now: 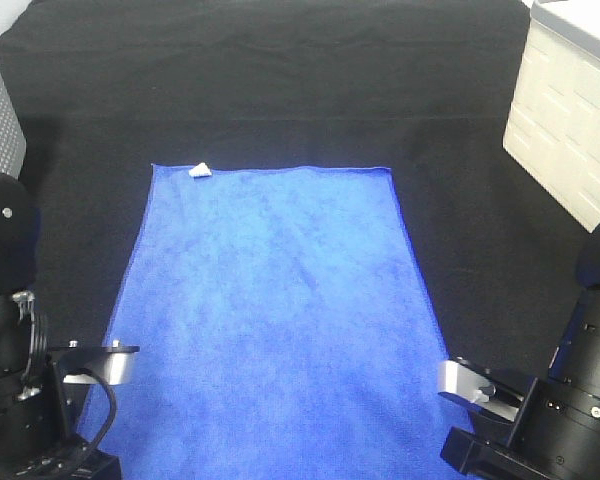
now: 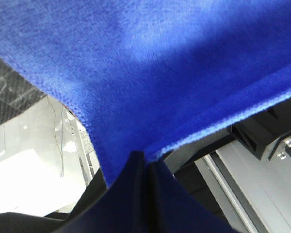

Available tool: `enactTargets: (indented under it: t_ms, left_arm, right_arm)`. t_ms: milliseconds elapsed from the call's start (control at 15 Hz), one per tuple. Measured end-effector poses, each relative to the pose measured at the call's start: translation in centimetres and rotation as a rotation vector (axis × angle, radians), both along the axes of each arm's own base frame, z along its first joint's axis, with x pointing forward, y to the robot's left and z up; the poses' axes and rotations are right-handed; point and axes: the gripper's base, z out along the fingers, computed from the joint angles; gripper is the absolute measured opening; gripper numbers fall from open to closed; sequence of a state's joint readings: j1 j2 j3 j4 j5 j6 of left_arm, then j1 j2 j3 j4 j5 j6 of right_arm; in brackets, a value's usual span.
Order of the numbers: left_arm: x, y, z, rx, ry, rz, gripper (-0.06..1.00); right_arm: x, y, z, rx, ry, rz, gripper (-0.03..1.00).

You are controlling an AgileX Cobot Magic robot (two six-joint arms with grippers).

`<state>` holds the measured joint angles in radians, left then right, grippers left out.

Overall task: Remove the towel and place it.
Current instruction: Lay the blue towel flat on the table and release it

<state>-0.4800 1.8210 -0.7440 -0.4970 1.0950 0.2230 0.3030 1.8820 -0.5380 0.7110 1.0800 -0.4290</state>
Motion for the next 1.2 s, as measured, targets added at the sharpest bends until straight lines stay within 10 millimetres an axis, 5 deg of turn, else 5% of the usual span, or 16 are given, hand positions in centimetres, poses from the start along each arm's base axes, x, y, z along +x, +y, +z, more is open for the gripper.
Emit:
enactTargets:
  t_ms: [133,267,667,1200]
  left_arm:
    - [-0.1,0.0,0.1,0.000,0.014,-0.002,0.01]
    - [-0.1,-0.2,0.1,-0.015,0.023,0.016,0.12]
    - [-0.2,-0.6,0.3,-0.045,0.049,0.058,0.66]
    - [1.4,-1.7,2.7,-0.107,0.010,0.030,0.69]
  right_arm:
    - [0.0,0.0,0.0,0.004,-0.003,0.005,0.16]
    - [0.0,0.1,0.0,0.019,-0.009,0.005,0.31]
    - [0.1,0.3,0.1,0.030,-0.009,-0.017,0.63]
    - [0.5,0.4,0.6,0.048,-0.019,0.001,0.64]
